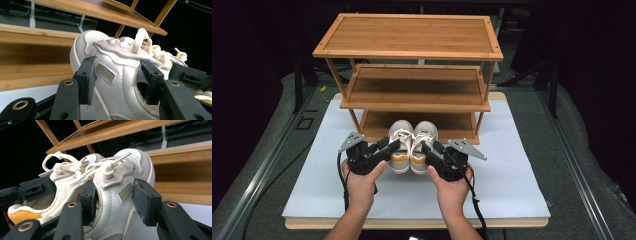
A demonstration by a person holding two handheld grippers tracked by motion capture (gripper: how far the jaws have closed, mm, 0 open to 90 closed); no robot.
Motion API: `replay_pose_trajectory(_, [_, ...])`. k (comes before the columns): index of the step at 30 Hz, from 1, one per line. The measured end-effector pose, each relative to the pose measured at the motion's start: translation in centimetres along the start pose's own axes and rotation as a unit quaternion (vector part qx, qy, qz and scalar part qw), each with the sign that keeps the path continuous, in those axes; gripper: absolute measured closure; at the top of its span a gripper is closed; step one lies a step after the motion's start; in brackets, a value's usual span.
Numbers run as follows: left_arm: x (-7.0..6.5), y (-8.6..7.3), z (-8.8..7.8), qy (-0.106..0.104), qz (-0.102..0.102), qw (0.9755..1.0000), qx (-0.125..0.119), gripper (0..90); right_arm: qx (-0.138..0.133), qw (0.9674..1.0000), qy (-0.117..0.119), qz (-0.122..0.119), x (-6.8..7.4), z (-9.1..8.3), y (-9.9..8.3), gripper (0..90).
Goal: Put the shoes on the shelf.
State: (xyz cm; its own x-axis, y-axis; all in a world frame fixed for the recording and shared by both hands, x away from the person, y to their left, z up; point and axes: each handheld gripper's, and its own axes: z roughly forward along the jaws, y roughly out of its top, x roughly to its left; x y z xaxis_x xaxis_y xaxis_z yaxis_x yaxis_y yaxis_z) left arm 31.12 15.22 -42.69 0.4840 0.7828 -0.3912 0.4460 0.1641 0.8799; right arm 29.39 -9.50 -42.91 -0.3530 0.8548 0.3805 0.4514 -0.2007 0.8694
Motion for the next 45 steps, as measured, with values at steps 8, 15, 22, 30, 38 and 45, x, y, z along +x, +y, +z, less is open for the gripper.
replay_pose_trajectory(8, [-0.2,1.2,-0.6,-0.003,-0.001,1.0,-0.006,52.4,-0.008,1.0,0.0,-0.004,0.8,-0.1,1.4,55.1])
replay_pose_trajectory(15, [-0.5,1.9,-1.0,-0.006,-0.002,0.9999,-0.01,52.4,-0.012,0.9999,0.004,-0.009,1.3,-0.5,2.1,55.1])
replay_pose_trajectory(22, [-0.8,2.6,-0.9,-0.007,0.001,0.9998,-0.016,52.5,-0.019,0.9997,0.002,-0.013,1.5,-0.7,3.0,55.1])
replay_pose_trajectory(30, [-0.8,3.7,-0.2,-0.008,0.003,0.9999,-0.015,52.6,-0.012,0.9999,0.004,-0.011,1.2,-0.4,4.1,55.2])
replay_pose_trajectory(38, [-0.6,5.0,0.7,-0.004,0.007,0.9998,-0.016,52.6,-0.024,0.9996,0.004,-0.013,1.0,0.7,5.4,55.2])
replay_pose_trajectory(45, [-0.6,6.4,1.1,0.002,0.016,0.9997,-0.021,52.5,-0.026,0.9995,0.008,-0.017,1.0,1.3,6.4,55.3])
